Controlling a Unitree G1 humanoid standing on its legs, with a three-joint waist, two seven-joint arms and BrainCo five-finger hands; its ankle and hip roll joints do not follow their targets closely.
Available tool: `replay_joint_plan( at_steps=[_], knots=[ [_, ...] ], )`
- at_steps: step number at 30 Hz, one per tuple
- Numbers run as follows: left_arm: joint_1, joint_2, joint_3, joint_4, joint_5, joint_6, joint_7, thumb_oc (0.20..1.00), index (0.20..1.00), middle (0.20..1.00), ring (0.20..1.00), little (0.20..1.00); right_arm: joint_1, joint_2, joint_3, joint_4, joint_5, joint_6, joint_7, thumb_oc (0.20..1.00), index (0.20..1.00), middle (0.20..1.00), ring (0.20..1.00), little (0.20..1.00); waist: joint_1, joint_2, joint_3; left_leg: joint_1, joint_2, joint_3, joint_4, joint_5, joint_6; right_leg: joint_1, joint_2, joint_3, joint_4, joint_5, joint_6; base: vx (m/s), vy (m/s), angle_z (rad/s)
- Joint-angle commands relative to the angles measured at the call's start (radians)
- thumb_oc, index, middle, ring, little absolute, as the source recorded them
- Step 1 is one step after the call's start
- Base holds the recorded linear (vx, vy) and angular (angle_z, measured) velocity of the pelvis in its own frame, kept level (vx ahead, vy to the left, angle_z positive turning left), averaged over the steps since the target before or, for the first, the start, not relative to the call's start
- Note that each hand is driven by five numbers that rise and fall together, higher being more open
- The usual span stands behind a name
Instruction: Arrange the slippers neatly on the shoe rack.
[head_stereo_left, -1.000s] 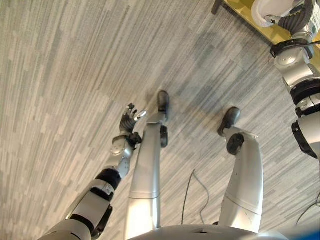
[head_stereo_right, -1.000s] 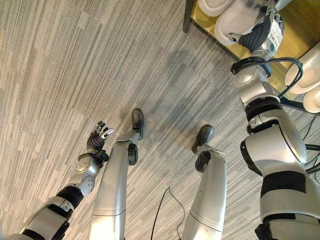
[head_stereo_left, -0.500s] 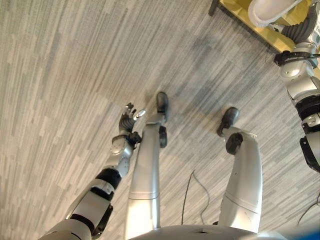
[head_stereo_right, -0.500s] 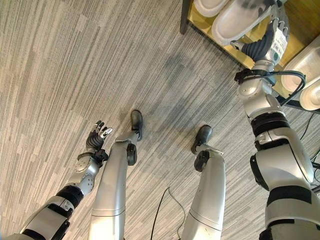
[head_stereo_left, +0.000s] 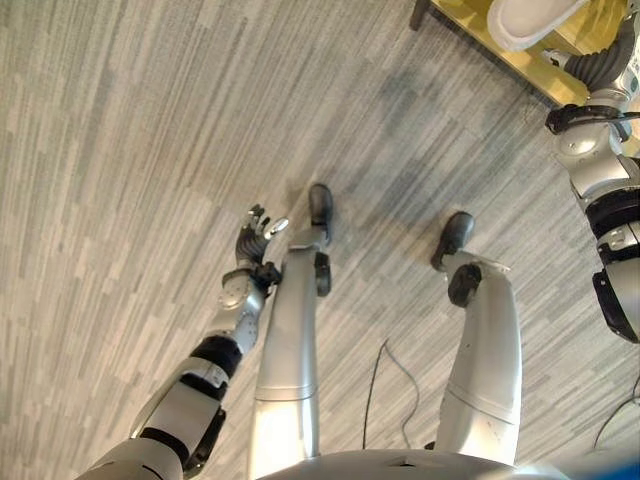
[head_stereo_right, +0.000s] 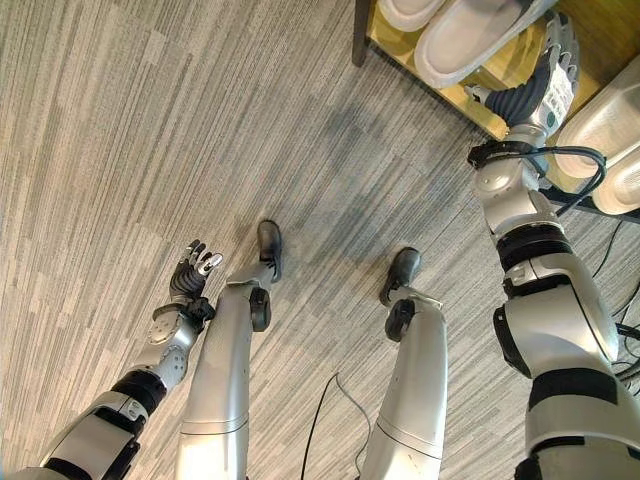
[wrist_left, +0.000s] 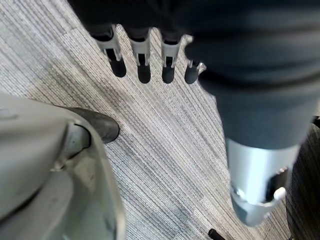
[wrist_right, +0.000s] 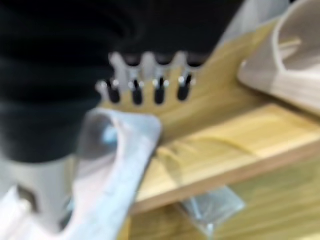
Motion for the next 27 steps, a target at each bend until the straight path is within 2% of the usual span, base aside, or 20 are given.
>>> replay_joint_plan(
  at_steps=[1, 2, 6, 12, 19, 21, 27],
  knots=[
    [0.013, -0.001, -0.003, 0.043, 0.001, -0.005, 0.017, 1.0, 1.0, 1.0, 1.0, 1.0, -0.054, 0.017, -0.015, 0.009, 0.16, -0.063, -0.032, 1.0, 1.0, 1.0, 1.0, 1.0, 0.003, 0.021, -0.029, 0.038, -0.019, -0.094, -0.087, 0.0, -0.023, 0.027, 0.057, 0.034, -0.032, 0.014, 0.007, 0.0, 0.0, 0.0],
    [0.014, 0.001, -0.007, 0.047, -0.006, 0.001, 0.02, 1.0, 1.0, 1.0, 1.0, 1.0, -0.066, 0.049, -0.035, 0.027, 0.234, -0.09, -0.036, 1.0, 1.0, 1.0, 1.0, 1.0, 0.007, 0.022, -0.032, 0.038, -0.018, -0.091, -0.088, -0.001, -0.023, 0.027, 0.056, 0.034, -0.032, 0.011, 0.006, 0.0, 0.0, 0.0],
    [0.009, -0.002, -0.008, 0.059, -0.029, 0.013, 0.013, 1.0, 1.0, 1.0, 1.0, 1.0, -0.069, 0.1, -0.04, 0.031, 0.346, -0.129, 0.002, 1.0, 1.0, 1.0, 1.0, 1.0, 0.006, 0.025, -0.038, 0.038, -0.017, -0.086, -0.087, -0.005, -0.023, 0.027, 0.055, 0.035, -0.026, 0.002, 0.004, 0.0, 0.0, 0.0],
    [-0.025, -0.006, -0.019, 0.078, -0.041, 0.017, 0.017, 1.0, 1.0, 1.0, 1.0, 1.0, -0.108, 0.132, -0.028, 0.063, 0.469, -0.162, 0.044, 1.0, 1.0, 1.0, 1.0, 1.0, 0.004, 0.027, -0.041, 0.038, -0.014, -0.088, -0.087, -0.005, -0.024, 0.027, 0.054, 0.034, -0.024, 0.001, 0.004, 0.0, 0.0, 0.0],
    [-0.02, -0.004, -0.029, 0.094, -0.04, 0.022, 0.012, 1.0, 1.0, 1.0, 1.0, 1.0, -0.192, 0.121, 0.022, 0.102, 0.527, -0.169, 0.069, 1.0, 1.0, 1.0, 1.0, 1.0, 0.014, 0.025, -0.048, 0.038, -0.014, -0.087, -0.099, 0.004, -0.03, 0.027, 0.053, 0.028, -0.029, 0.005, 0.007, 0.0, 0.0, 0.0],
    [-0.025, 0.0, -0.035, 0.107, -0.039, 0.025, 0.005, 1.0, 1.0, 1.0, 1.0, 1.0, -0.241, 0.108, 0.091, 0.125, 0.53, -0.144, 0.108, 1.0, 1.0, 1.0, 1.0, 1.0, 0.016, 0.02, -0.05, 0.038, -0.011, -0.087, -0.107, 0.009, -0.033, 0.027, 0.051, 0.027, -0.031, 0.007, 0.008, 0.0, 0.0, 0.0],
    [-0.025, 0.003, -0.045, 0.124, -0.035, 0.03, -0.005, 1.0, 1.0, 1.0, 1.0, 1.0, -0.297, 0.095, 0.152, 0.183, 0.531, -0.121, 0.15, 1.0, 1.0, 1.0, 1.0, 1.0, 0.019, 0.016, -0.055, 0.038, -0.012, -0.086, -0.117, 0.015, -0.036, 0.031, 0.054, 0.022, -0.037, 0.003, 0.006, 0.0, 0.0, 0.0]
  ],
)
